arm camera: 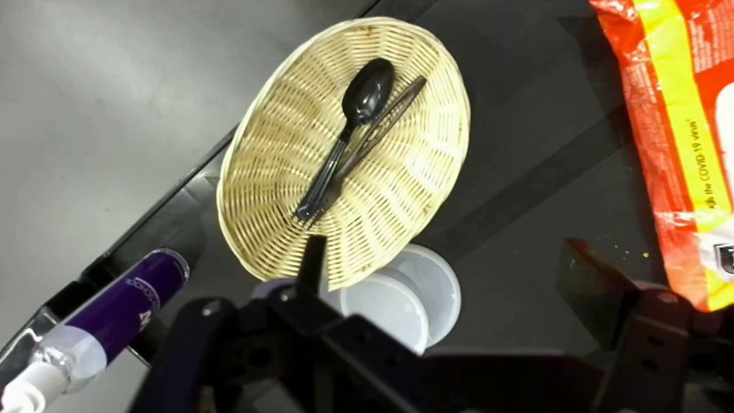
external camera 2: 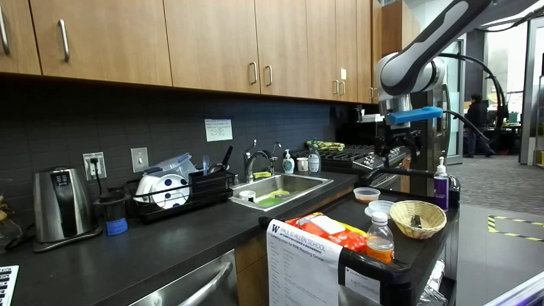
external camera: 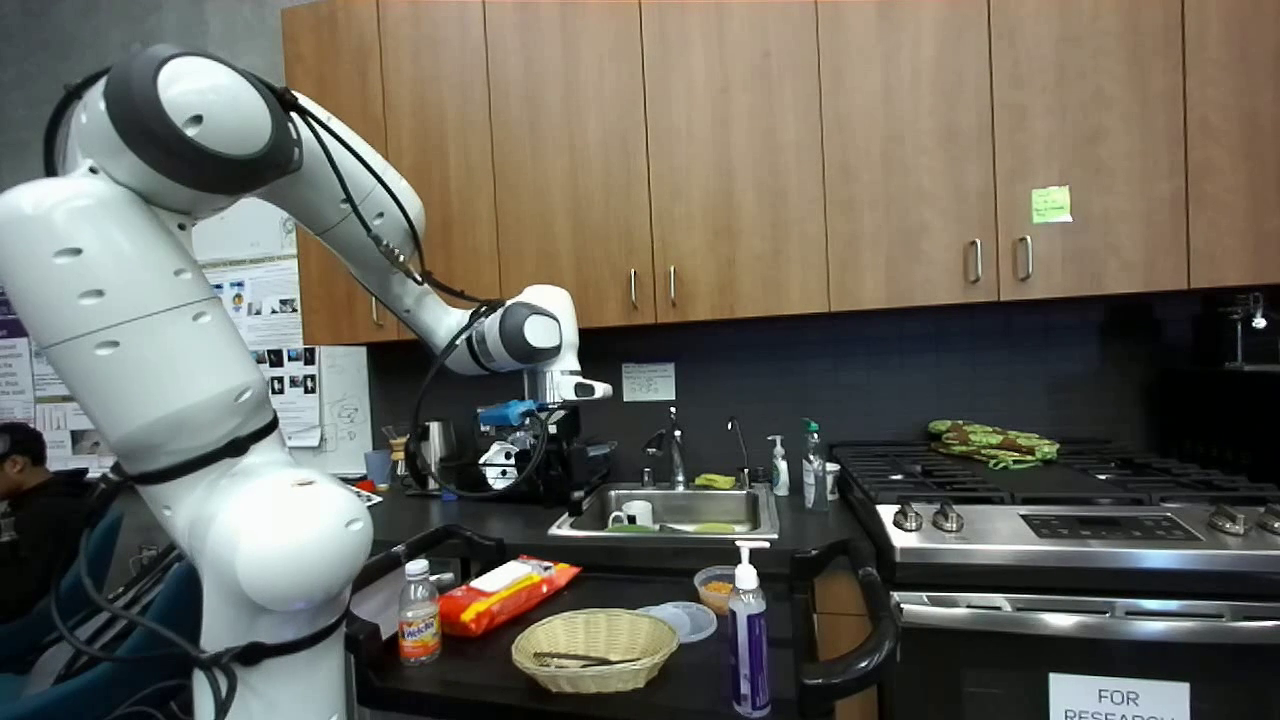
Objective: Take the utensils out of the weaved basket
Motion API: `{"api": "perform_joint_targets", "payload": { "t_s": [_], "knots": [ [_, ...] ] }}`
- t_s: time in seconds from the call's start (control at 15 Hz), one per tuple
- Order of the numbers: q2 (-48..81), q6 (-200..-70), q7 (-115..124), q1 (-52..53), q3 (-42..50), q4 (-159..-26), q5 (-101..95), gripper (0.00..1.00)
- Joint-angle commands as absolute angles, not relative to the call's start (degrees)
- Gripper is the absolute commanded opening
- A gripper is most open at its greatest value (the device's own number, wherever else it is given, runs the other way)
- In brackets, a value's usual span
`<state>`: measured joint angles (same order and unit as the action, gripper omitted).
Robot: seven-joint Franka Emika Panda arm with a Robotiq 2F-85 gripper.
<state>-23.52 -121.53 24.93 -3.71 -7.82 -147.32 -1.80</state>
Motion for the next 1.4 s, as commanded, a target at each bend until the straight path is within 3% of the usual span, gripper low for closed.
{"api": "perform_joint_targets", "payload": {
  "t_s": [0.0, 1.33],
  "knots": [
    [-23.25, -125.08, 28.75, -5.77, -6.70, -151.51, -3.63, 1.00],
    [-3.99, -146.52, 35.39, -7.41, -4.43, -156.43, -6.28, 1.00]
  ]
}}
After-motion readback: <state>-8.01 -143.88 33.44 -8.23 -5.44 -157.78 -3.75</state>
